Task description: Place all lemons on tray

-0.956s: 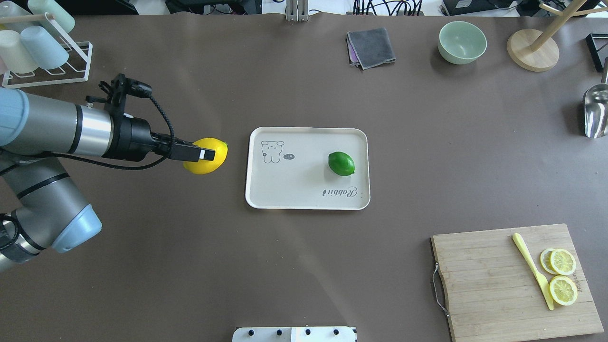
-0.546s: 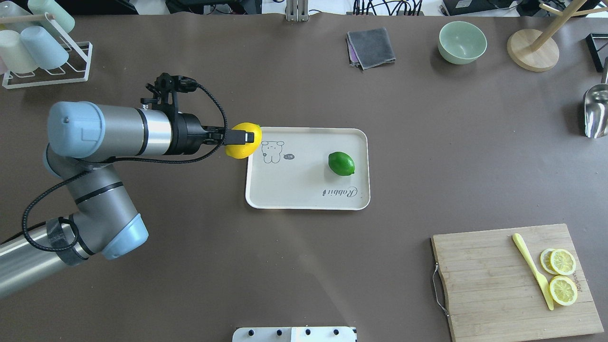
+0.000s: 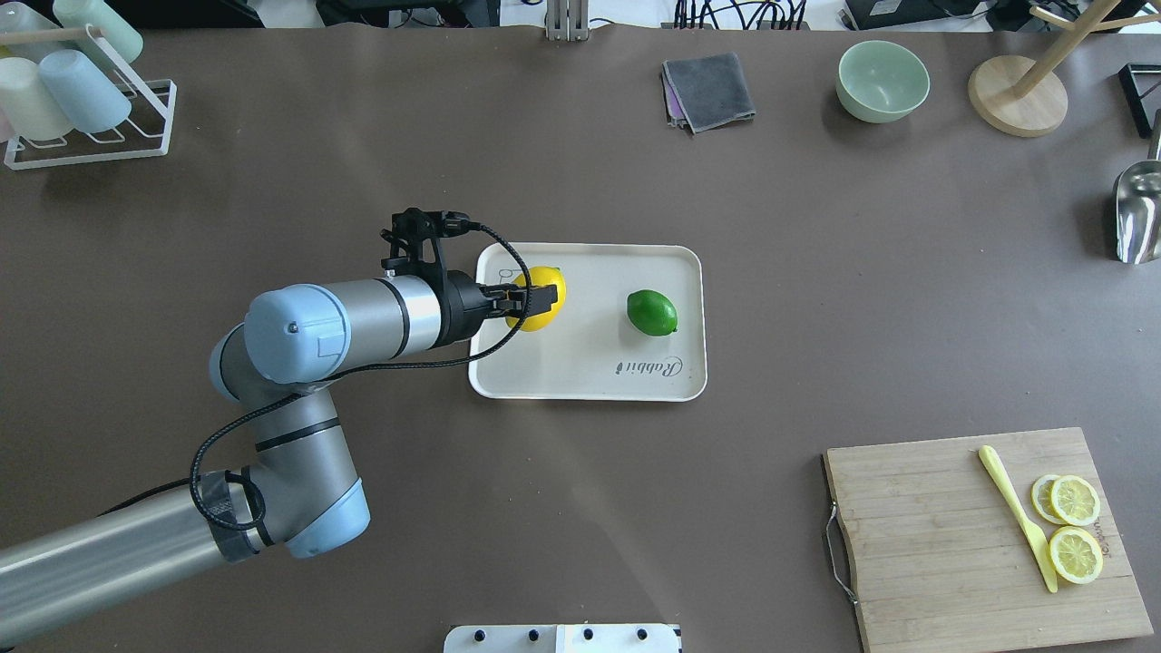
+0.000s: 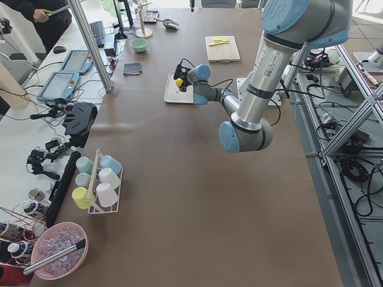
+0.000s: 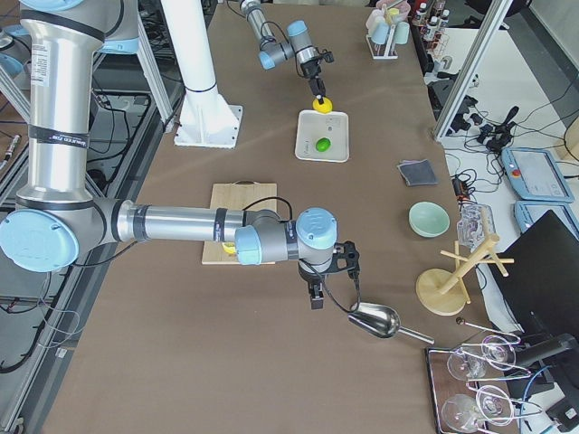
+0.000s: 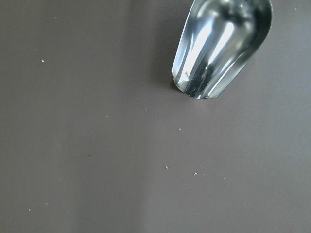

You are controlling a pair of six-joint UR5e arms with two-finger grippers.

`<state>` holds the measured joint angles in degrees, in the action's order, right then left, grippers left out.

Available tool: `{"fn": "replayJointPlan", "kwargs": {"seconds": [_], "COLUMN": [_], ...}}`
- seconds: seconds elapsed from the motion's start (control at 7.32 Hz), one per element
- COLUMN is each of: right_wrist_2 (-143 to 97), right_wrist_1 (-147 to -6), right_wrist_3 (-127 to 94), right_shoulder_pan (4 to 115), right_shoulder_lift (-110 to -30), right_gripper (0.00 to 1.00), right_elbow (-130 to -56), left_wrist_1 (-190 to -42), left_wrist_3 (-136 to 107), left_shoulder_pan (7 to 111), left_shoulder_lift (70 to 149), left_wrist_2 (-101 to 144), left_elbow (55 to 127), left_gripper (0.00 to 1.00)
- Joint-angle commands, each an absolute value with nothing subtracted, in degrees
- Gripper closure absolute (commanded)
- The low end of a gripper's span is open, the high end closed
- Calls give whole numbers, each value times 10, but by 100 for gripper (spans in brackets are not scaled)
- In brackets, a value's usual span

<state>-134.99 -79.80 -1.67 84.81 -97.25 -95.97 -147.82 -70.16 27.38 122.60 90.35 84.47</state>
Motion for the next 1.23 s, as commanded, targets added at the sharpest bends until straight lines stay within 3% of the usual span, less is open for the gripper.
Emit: {"fn": "replayJointPlan", "kwargs": {"seconds": [0.0, 0.14, 0.41, 0.82, 1.09], "right_wrist_2": [-1351, -1351, -1352, -1355, -1354], "right_wrist_1": [-798, -798, -798, -799, -803], "right_wrist_3": [-17, -18, -18, -18, -25], "right_shoulder_pan": [848, 848, 848, 848, 848], "right_shoulder_lift": [-971, -971, -964, -960, -961], "right_gripper": [0, 0, 0, 0, 0], "right_elbow": [-962, -962, -958, -954, -954], "left_wrist_1": [-1462, -1440, -1431, -1338, -1333], "left_wrist_3": [-699, -684, -627, -617, -437], "left_shoulder_pan": [270, 277, 307, 446, 522], "left_shoulder_lift": [1253, 1254, 1252, 1244, 1189], "left_wrist_2": [896, 894, 903, 1049, 1080], "left_elbow": [816, 817, 838, 851, 859], "left_gripper": [86, 2, 1, 1, 1]}}
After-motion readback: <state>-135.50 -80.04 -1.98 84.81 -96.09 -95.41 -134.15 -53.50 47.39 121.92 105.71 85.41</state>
